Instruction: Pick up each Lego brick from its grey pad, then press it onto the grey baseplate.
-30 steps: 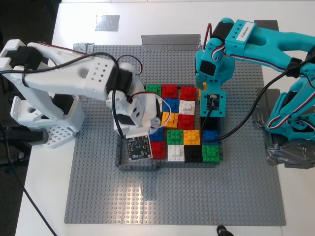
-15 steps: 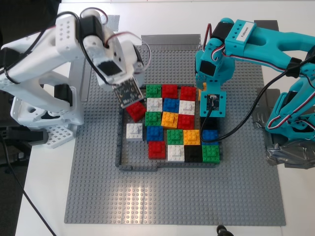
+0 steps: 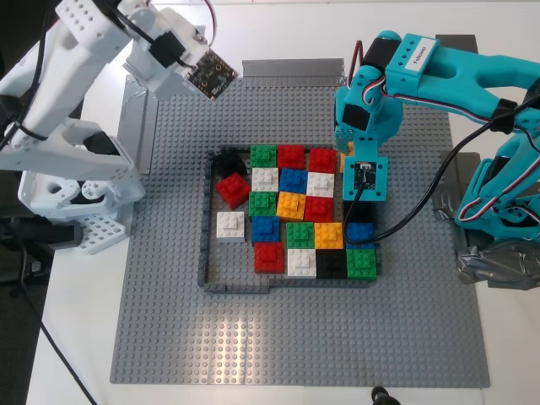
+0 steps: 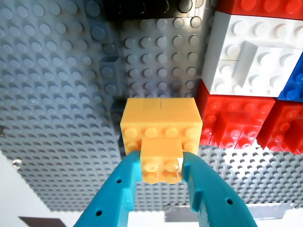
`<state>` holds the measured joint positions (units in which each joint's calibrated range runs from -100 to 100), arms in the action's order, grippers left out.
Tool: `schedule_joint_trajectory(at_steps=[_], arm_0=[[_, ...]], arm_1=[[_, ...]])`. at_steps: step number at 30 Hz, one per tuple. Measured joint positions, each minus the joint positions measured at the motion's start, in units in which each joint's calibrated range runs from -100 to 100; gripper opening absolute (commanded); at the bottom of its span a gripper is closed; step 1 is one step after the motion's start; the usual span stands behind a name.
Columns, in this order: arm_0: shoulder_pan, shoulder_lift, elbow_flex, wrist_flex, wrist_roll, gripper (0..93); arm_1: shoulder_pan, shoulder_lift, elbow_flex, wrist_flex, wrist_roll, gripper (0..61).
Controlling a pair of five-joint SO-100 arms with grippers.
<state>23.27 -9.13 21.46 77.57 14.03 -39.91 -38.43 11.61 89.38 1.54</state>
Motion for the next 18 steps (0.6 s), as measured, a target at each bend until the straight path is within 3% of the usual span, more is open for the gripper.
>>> schedule_joint_trajectory(at_steps=[4,10,18], arm_0=[[0.00,0.00,0.00,0.00,0.00,0.0],[0.00,0.00,0.00,0.00,0.00,0.0],[0.00,1.94,0.00,0.00,0.05,0.0]], arm_1=[[-4.64,5.35,-5.90,0.40,1.51,0.1],[-12.45,20.21,-21.37,4.59,0.83,0.1],[-17.27,24.09,-23.11,-0.88,1.42,0.1]])
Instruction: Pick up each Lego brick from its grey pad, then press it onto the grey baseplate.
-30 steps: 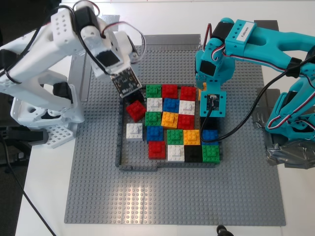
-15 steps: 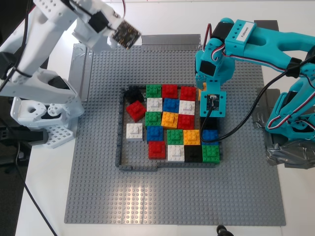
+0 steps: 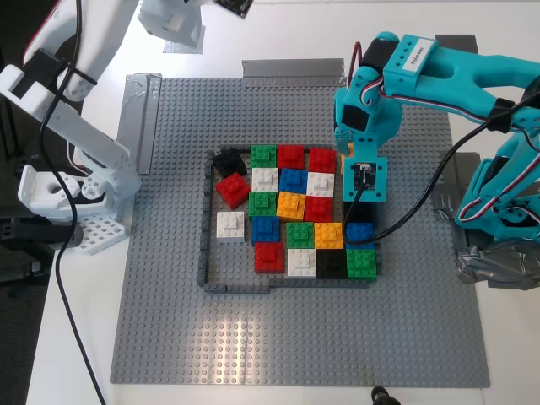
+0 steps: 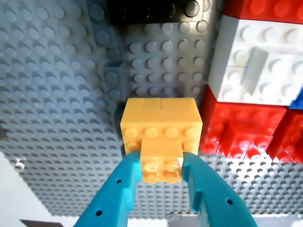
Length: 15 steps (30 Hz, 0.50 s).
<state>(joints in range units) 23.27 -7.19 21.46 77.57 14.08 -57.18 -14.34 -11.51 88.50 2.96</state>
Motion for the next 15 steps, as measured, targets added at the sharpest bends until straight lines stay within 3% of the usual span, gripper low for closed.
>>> schedule_joint_trajectory(at_steps=[15], arm_0=[[-0.07,1.18,-0.10,-0.09,-0.05,0.0]], arm_1=[[-7.91,6.13,4.06,-14.88,0.54,0.1]])
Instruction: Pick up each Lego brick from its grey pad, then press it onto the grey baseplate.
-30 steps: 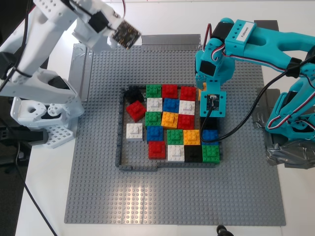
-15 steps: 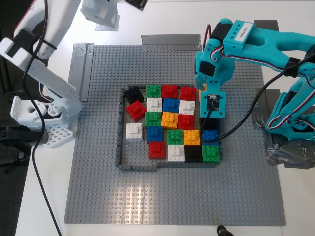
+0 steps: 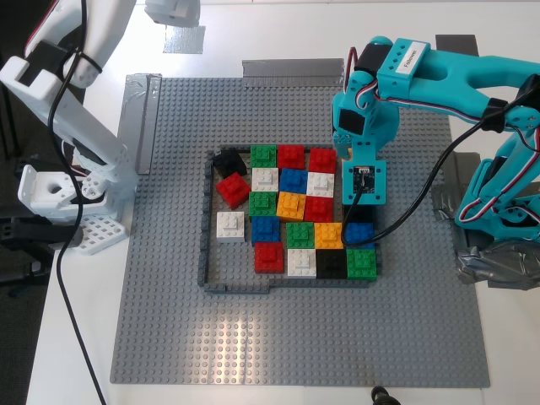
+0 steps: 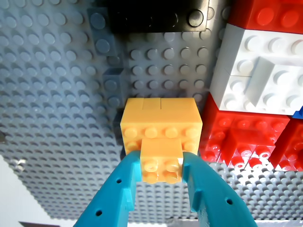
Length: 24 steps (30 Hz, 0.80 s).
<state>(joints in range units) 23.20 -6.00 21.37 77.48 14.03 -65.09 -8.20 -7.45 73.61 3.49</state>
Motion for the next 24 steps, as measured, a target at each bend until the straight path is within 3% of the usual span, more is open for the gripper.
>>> schedule_joint_trajectory(at_steps=[18,24], arm_0=[[2.00,0.08,0.00,-2.17,0.05,0.0],[2.29,0.08,0.00,-2.17,0.26,8.8]], arm_1=[[-10.45,13.30,-7.35,-5.79,-4.30,0.1],[-11.18,16.41,-12.57,-3.54,-4.35,0.1]])
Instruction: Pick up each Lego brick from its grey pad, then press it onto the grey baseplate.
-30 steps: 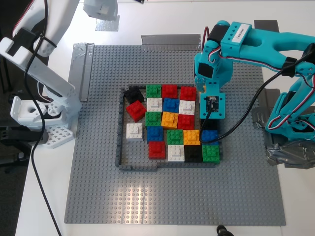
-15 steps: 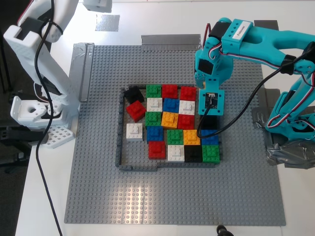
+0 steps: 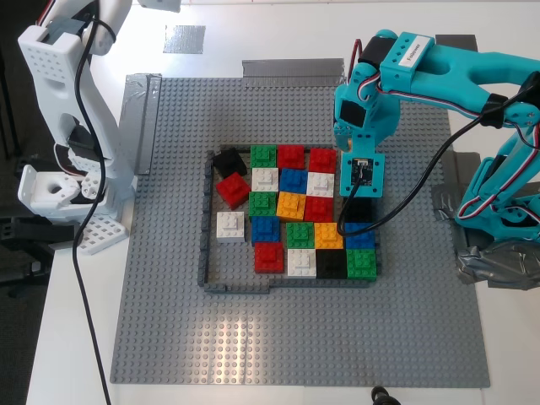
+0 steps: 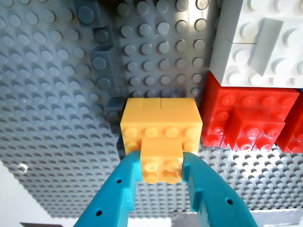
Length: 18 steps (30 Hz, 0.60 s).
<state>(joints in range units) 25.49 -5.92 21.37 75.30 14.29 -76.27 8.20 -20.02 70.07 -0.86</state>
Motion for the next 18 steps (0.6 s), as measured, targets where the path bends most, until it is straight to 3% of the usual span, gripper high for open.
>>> schedule_joint_trajectory(at_steps=[8,13,18], arm_0=[[0.22,0.00,0.00,0.00,-0.37,10.3],[0.22,0.00,0.00,0.00,-0.31,19.7],[0.22,0.00,0.00,0.00,-0.31,20.0]], arm_1=[[-0.09,0.00,0.00,-0.48,-0.24,0.1],[-0.09,0.00,0.00,1.29,-0.05,0.1],[-0.09,0.00,0.00,1.69,0.39,0.1]])
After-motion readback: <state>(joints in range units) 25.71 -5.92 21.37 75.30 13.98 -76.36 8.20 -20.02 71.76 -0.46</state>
